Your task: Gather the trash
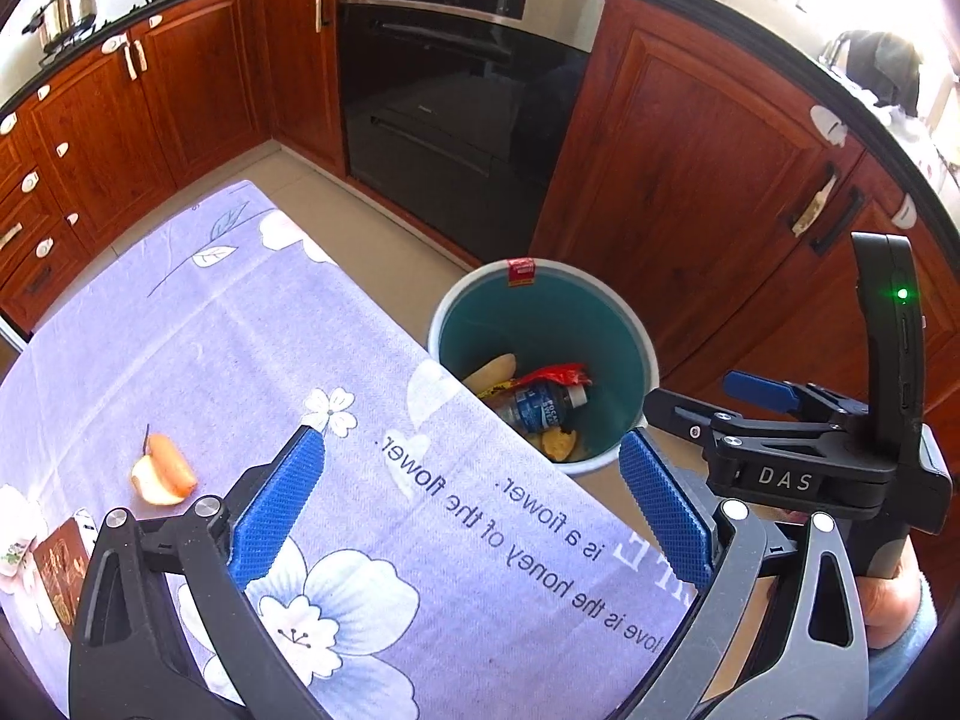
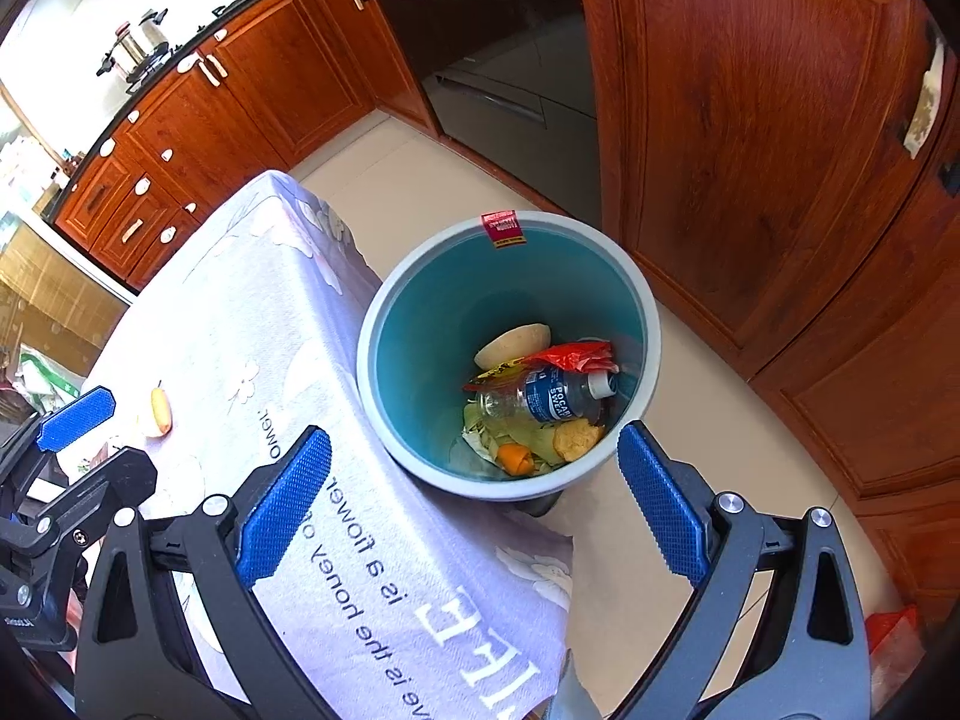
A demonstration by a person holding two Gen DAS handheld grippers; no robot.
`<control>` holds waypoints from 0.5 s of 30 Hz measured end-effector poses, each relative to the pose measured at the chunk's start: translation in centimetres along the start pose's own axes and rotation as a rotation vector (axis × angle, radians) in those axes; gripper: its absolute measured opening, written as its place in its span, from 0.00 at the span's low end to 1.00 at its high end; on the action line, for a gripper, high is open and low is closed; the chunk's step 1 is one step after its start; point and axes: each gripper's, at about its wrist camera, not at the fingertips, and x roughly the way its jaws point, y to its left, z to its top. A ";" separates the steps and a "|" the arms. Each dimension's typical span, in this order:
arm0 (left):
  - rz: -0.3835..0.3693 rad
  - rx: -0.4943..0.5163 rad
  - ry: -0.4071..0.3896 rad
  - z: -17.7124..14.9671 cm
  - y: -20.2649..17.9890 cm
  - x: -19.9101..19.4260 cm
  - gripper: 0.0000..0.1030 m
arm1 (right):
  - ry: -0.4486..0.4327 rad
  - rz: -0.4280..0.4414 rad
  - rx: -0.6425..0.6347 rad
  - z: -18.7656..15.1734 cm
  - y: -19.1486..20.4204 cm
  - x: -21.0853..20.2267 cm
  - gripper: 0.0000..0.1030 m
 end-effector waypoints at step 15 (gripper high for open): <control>-0.001 -0.015 -0.026 -1.6 0.1 -2.3 0.96 | -0.020 -0.015 -0.015 -1.2 0.7 -2.3 0.90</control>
